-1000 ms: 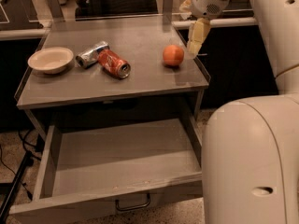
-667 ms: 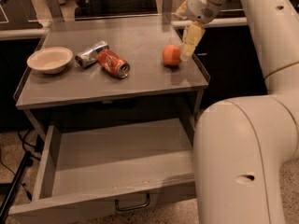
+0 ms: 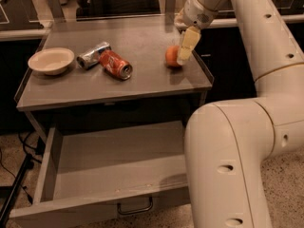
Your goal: Place orange into top drawer
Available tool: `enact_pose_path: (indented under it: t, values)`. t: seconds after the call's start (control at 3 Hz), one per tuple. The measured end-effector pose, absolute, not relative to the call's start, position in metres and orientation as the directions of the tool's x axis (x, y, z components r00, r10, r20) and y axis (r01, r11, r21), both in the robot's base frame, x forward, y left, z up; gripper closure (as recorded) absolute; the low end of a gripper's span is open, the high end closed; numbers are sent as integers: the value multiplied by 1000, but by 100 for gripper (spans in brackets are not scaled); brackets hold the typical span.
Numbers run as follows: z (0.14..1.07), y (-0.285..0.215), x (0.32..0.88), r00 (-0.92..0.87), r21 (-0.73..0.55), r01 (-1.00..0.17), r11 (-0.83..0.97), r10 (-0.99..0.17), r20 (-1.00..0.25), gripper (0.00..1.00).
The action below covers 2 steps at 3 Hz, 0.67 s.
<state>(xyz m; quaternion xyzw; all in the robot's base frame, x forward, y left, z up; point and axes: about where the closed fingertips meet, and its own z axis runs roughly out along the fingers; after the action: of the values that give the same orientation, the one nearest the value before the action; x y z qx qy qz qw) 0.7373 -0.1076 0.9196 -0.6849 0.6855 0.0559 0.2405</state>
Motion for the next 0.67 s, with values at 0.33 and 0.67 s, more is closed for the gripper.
enact_pose_path:
  t: [0.33,0.67]
  values:
    - [908,-107,743,32,-235,-969,70,-914,-405,0]
    - [897,-111,748,13,-223,-971,84,-916,-400,0]
